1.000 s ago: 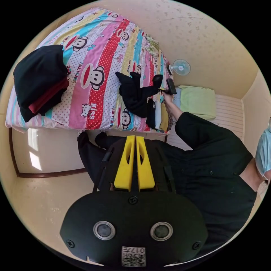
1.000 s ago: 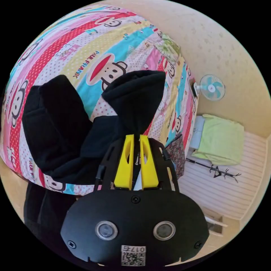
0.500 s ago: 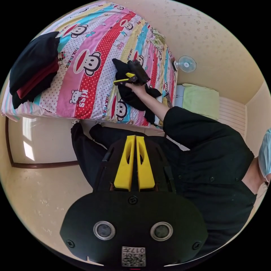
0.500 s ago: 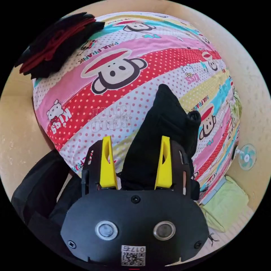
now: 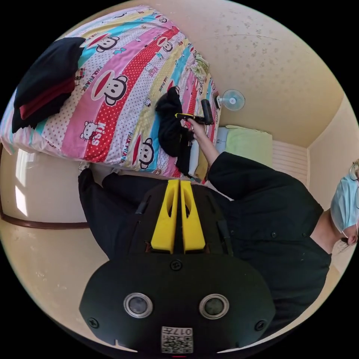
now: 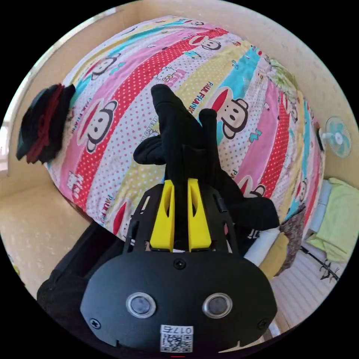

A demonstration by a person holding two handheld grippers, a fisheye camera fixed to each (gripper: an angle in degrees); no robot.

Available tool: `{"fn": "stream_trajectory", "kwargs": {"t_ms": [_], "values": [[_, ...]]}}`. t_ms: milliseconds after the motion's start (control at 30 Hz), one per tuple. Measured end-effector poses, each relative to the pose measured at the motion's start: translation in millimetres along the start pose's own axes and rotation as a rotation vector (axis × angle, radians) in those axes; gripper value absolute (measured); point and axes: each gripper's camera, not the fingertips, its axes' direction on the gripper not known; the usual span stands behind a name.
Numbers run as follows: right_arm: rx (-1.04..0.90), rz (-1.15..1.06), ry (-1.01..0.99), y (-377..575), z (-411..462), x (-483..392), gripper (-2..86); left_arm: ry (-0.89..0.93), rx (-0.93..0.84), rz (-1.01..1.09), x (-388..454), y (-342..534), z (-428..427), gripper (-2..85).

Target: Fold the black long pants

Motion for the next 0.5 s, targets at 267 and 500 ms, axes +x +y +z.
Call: {"fn": "stream_trajectory", "kwargs": {"t_ms": [267,500], "values": [[0.323,-0.130,-0.784,140,-121,38,4.2,0.106,-0.009,0.160,41,-38,21,8.6],[0.540,-0.482,-0.871,252,-245,-35,3.5,-0.043,0.106,0.240,76,-44,-3,10.2]]}}
